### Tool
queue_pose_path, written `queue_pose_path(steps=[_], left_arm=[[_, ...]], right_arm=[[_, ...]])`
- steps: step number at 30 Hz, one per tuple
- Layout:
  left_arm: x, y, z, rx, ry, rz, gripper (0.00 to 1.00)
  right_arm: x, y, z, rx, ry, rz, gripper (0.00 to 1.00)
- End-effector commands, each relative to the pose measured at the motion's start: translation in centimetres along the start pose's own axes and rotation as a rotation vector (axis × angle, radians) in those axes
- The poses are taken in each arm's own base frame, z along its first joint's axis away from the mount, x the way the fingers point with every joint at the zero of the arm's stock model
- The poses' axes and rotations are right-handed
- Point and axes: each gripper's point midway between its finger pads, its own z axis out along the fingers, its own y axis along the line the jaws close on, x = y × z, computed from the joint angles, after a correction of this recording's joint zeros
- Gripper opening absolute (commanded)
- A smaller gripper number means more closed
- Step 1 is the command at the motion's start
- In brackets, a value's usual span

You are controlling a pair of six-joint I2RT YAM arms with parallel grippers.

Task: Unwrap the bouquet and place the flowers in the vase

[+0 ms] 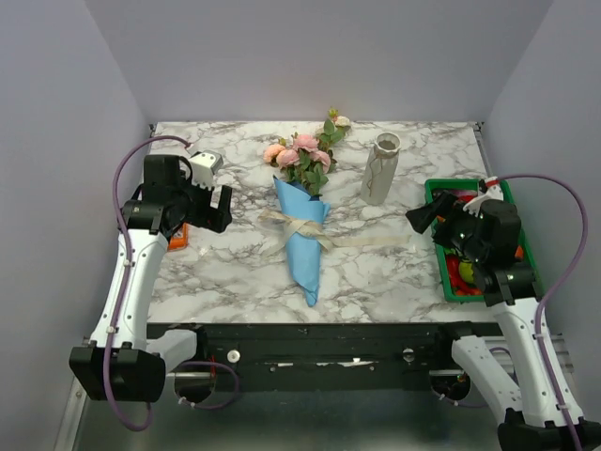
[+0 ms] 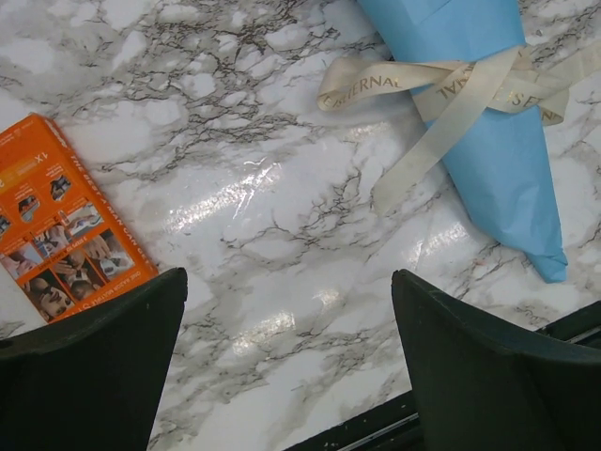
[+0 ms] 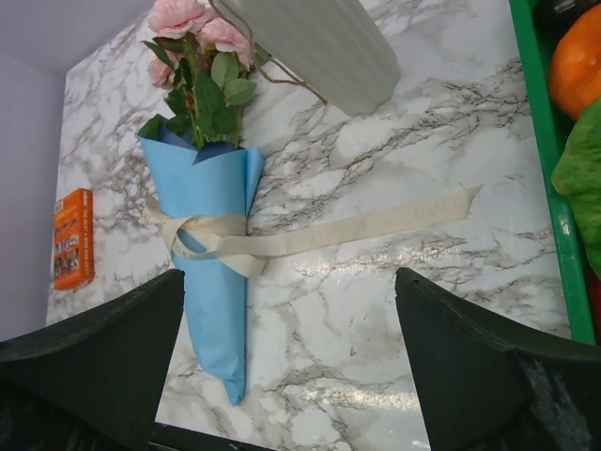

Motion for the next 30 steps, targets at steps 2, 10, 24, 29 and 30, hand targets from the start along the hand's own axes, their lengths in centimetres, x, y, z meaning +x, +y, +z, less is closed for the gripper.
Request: queue_pose_path(steps=[2,10,24,29,30], left_arm=[[-1.3,-1.3,0.3,0.088,-0.036,-0.003,0.99],[-2.1,-2.4,1.2,0.173,-0.031,0.008,0.99],[0.7,-8.2,6.1,0.344,0.113,0.195,0.99],[2.4,-10.5,8.5,0.418,0.161,0.262,0.99],[3.0,-10.9,9.3,0.434,0.184,0.269,0.99]], right_arm=[[0.4,0.2,0.4,-0.038,-0.002,-0.046,1.00],[0.6,0.2,1.7,-0.054,0.020,-0.101,1.00],[8.2,0.0,6.4,0.089,0.190,-0.380,0.90],[8.7,-1.1,7.0,0.125,0.183,-0.417,0.89],[8.7,-1.1,7.0,0.122,0.181,-0.427,0.89]])
